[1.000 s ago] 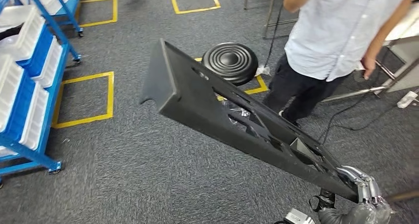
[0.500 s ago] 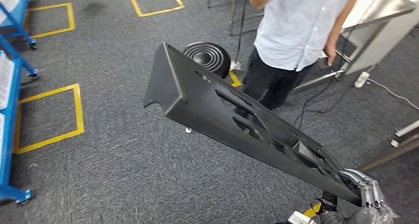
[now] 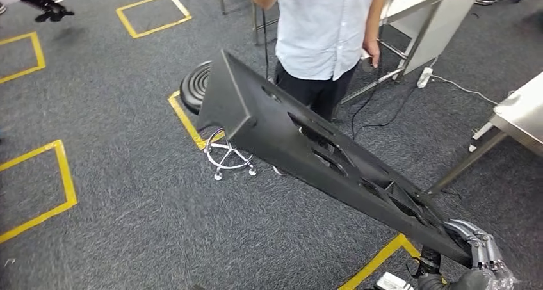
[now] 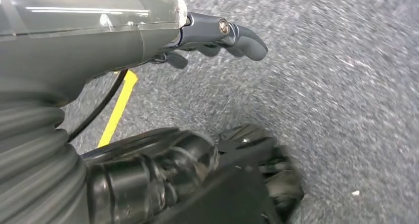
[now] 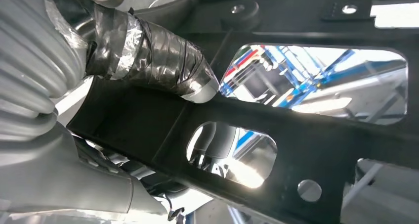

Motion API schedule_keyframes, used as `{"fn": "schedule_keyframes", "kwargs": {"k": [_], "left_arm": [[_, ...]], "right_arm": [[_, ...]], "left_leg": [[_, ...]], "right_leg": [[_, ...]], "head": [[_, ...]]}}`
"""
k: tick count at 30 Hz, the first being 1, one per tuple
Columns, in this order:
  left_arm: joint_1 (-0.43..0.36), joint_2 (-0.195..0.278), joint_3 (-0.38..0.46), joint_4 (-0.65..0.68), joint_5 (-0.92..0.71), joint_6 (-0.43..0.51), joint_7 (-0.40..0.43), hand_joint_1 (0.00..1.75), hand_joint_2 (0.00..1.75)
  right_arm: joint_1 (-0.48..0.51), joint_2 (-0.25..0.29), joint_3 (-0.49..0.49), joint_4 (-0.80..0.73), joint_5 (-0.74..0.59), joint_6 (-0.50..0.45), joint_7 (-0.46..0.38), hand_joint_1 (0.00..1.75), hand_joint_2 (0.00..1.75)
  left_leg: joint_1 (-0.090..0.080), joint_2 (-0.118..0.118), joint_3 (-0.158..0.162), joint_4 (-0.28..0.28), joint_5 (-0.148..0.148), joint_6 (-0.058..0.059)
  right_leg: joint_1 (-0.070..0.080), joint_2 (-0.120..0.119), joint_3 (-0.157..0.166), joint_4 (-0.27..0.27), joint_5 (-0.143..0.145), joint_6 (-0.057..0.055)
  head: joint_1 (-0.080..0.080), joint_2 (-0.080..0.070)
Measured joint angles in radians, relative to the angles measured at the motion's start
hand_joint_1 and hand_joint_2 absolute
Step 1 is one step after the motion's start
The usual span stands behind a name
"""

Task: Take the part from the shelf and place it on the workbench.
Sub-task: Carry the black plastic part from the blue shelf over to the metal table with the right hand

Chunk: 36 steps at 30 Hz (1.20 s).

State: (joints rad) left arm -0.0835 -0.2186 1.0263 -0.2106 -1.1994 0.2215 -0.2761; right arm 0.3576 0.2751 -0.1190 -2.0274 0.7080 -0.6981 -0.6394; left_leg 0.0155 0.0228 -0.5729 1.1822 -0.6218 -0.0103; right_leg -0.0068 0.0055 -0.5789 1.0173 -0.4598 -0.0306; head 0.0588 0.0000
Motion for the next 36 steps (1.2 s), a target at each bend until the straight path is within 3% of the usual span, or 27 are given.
{"fn": "schedule_keyframes", "kwargs": {"k": [1,2,3,5,7,9,11,13,15,17,18,20,22,23,24,26,28,30,32,33,34,36], "left_arm": [[0.002,0.0,0.0,0.0,0.0,0.0,0.0,0.0,1.75],[0.004,0.0,0.0,0.0,0.0,-0.001,0.0,0.0,1.75],[0.006,0.0,0.0,0.0,0.0,-0.001,0.0,0.0,1.75],[0.008,0.001,0.0,0.0,0.0,-0.004,-0.001,0.0,1.75],[0.006,0.003,0.001,0.0,0.002,-0.008,-0.004,0.0,1.75],[0.003,0.003,0.002,0.0,0.003,-0.012,-0.007,0.0,1.75],[0.001,0.002,0.002,0.0,0.003,-0.014,-0.008,0.0,1.75],[0.0,0.001,0.002,0.0,0.004,-0.014,-0.009,0.0,1.75],[0.002,0.001,0.002,0.0,0.004,-0.015,-0.009,0.0,1.75],[0.005,0.001,0.003,0.0,0.004,-0.015,-0.009,0.0,1.75],[0.005,0.001,0.003,0.0,0.004,-0.015,-0.009,0.0,1.75],[0.005,0.001,0.003,0.0,0.003,-0.016,-0.008,0.0,1.75],[0.005,0.0,0.003,0.0,0.003,-0.016,-0.009,0.0,1.75],[0.004,0.0,0.003,0.0,0.003,-0.016,-0.009,0.0,1.75],[0.002,0.001,0.003,0.0,0.003,-0.016,-0.009,0.0,1.75],[-0.002,0.001,0.003,0.0,0.003,-0.017,-0.009,0.0,1.75],[-0.004,0.001,0.003,0.0,0.003,-0.018,-0.01,0.0,1.75],[-0.003,0.001,0.003,0.0,0.004,-0.018,-0.01,0.0,1.75],[0.001,0.001,0.003,0.0,0.004,-0.019,-0.01,0.0,1.75],[0.003,0.001,0.003,0.0,0.004,-0.019,-0.01,0.0,1.75],[0.005,0.001,0.003,0.0,0.004,-0.019,-0.01,0.0,1.75],[0.006,0.002,0.003,0.0,0.004,-0.019,-0.01,0.0,1.75]], "right_arm": [[0.0,0.0,0.0,0.0,0.0,0.0,0.0,1.75,1.75],[0.0,0.001,0.0,0.0,0.0,0.0,0.0,1.75,1.75],[0.0,0.001,0.0,0.001,0.0,0.0,0.0,1.75,1.75],[0.0,0.001,0.0,0.001,0.0,0.0,0.0,1.75,1.75],[0.0,0.001,0.0,0.001,0.001,0.0,0.001,1.75,1.75],[0.0,0.001,0.0,0.001,0.003,0.0,0.001,1.75,1.75],[0.002,0.001,0.0,0.001,0.004,0.0,0.001,1.75,1.75],[0.003,0.0,0.0,0.001,0.005,0.0,0.001,1.75,1.75],[0.001,0.0,0.0,0.001,0.005,0.0,0.001,1.75,1.75],[0.0,0.0,0.0,0.002,0.005,0.0,0.001,1.75,1.75],[0.001,0.0,0.0,0.003,0.005,0.0,0.001,1.75,1.75],[0.001,0.0,0.0,0.003,0.006,0.0,0.003,1.75,1.75],[-0.001,0.0,0.0,0.004,0.009,0.0,0.005,1.75,1.75],[-0.001,-0.001,0.0,0.005,0.01,0.0,0.007,1.75,1.75],[-0.001,-0.001,0.0,0.005,0.01,0.0,0.008,1.75,1.75],[0.0,-0.001,0.0,0.005,0.01,0.0,0.009,1.75,1.75],[0.0,-0.001,0.0,0.005,0.011,0.0,0.009,1.75,1.75],[-0.002,-0.001,0.0,0.005,0.011,0.0,0.009,1.75,1.75],[-0.002,0.0,0.0,0.005,0.011,0.0,0.01,1.75,1.75],[-0.001,0.0,0.0,0.006,0.011,0.0,0.011,1.75,1.75],[-0.001,0.0,0.0,0.006,0.011,0.0,0.012,1.75,1.75],[-0.001,0.0,0.0,0.006,0.012,0.0,0.014,1.75,1.75]], "left_leg": [[0.0,-0.008,-0.033,0.063,-0.023,-0.001],[0.0,-0.011,-0.055,0.098,-0.026,-0.001],[0.0,-0.013,-0.06,0.097,-0.008,0.0],[0.0,-0.029,-0.024,-0.007,0.069,0.006],[0.001,-0.072,0.018,-0.119,0.116,0.013],[-0.002,-0.09,0.03,-0.153,0.116,0.019],[0.0,-0.07,0.035,-0.163,0.121,0.029],[0.006,-0.046,0.044,-0.177,0.128,0.042],[0.005,-0.02,0.048,-0.182,0.129,0.048],[0.004,0.007,0.05,-0.181,0.124,0.048],[0.004,0.021,0.052,-0.18,0.121,0.046],[0.005,0.045,0.061,-0.179,0.112,0.04],[0.001,0.065,0.071,-0.178,0.102,0.029],[-0.002,0.073,0.075,-0.179,0.098,0.023],[-0.004,0.08,0.078,-0.18,0.095,0.017],[-0.003,0.089,0.09,-0.182,0.089,0.006],[0.001,0.053,0.082,-0.149,0.061,-0.004],[0.002,0.001,0.025,-0.033,0.001,-0.006],[0.002,-0.013,-0.045,0.092,-0.038,-0.004],[0.002,-0.014,-0.061,0.111,-0.028,-0.002],[0.002,-0.015,-0.06,0.092,0.001,0.001],[0.001,-0.044,-0.018,-0.033,0.084,0.014]], "right_leg": [[0.001,0.012,0.0,0.002,-0.001,-0.002],[0.003,0.026,0.0,0.004,-0.002,-0.003],[0.003,0.042,0.0,0.007,-0.004,-0.003],[0.003,0.071,0.001,0.014,-0.007,-0.001],[0.004,0.094,-0.005,0.024,-0.011,0.008],[0.002,0.113,-0.013,0.028,-0.011,0.021],[-0.001,0.127,-0.016,0.026,-0.009,0.032],[0.002,0.086,-0.034,0.064,-0.034,0.043],[-0.001,0.025,-0.086,0.17,-0.09,0.053],[-0.008,0.006,-0.136,0.265,-0.122,0.061],[-0.012,0.002,-0.14,0.27,-0.111,0.064],[-0.016,-0.019,-0.091,0.174,-0.049,0.066],[-0.008,-0.059,-0.032,0.061,-0.009,0.058],[-0.004,-0.071,-0.018,0.032,-0.005,0.052],[0.001,-0.071,-0.016,0.027,-0.011,0.045],[0.0,-0.048,-0.016,0.023,-0.01,0.031],[-0.005,-0.026,-0.012,0.015,-0.007,0.017],[-0.006,-0.005,-0.01,0.012,-0.006,0.006],[-0.002,0.021,-0.009,0.013,-0.007,0.001],[0.0,0.036,-0.008,0.014,-0.007,0.001],[0.002,0.051,-0.006,0.014,-0.008,0.0],[0.004,0.079,-0.001,0.015,-0.009,0.002]], "head": [[0.0,0.0],[0.0,0.0],[0.0,0.0],[0.0,0.0],[0.0,0.0],[0.0,0.0],[0.0,0.0],[0.004,0.0],[0.007,0.0],[0.007,0.0],[0.007,0.0],[0.007,0.0],[0.007,0.0],[0.006,0.0],[0.006,0.0],[0.006,0.0],[0.005,0.0],[0.004,0.0],[0.003,0.0],[0.003,0.0],[0.003,0.0],[0.004,0.0]]}}
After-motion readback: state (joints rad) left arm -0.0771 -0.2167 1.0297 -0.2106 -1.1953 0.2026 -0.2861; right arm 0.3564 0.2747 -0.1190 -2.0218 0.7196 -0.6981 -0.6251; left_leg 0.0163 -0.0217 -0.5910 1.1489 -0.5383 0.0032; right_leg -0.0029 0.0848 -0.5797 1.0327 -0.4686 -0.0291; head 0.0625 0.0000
